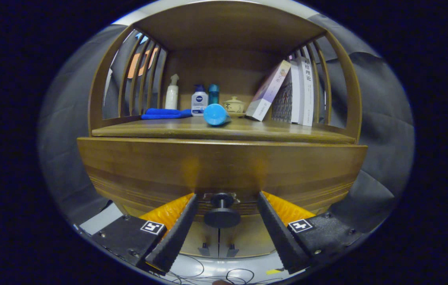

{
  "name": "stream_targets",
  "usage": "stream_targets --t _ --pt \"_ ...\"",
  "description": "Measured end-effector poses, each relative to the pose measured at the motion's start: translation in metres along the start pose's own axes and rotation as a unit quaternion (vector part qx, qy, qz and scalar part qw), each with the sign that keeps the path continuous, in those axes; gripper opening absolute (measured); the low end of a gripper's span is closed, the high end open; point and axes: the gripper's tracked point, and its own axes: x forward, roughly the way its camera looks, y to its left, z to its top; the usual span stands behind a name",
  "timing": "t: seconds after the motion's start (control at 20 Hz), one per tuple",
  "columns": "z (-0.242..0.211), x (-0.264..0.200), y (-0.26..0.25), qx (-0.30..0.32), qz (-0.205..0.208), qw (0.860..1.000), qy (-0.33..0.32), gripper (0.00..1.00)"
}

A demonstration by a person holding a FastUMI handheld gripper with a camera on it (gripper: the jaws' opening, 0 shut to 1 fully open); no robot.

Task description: Pull open the drawer, take out the items inside it, and place them on the countertop above the cabinet.

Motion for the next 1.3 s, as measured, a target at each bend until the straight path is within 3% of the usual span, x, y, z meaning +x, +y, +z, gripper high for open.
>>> stream_targets --t 0.35,0.5,0.65,0.75,0.95,1.3 --pt "0.007 0.012 0.002 0.003 -0.006 1.000 0.000 0.99" --pt "0.002 0.012 0.001 -0.027 -0.009 0.999 0.019 0.99" --pt "-0.008 0.000 0.013 -0.046 0.025 0.997 0.058 0.99" --pt "0.000 -0.011 0.007 -0.049 0.019 0.997 0.048 1.00" --pt "0.009 -0.057 0.000 -0.040 0.029 0.998 0.044 1.00" --pt "0.069 -0.178 -0.004 -0.035 0.084 0.995 -0.036 1.00"
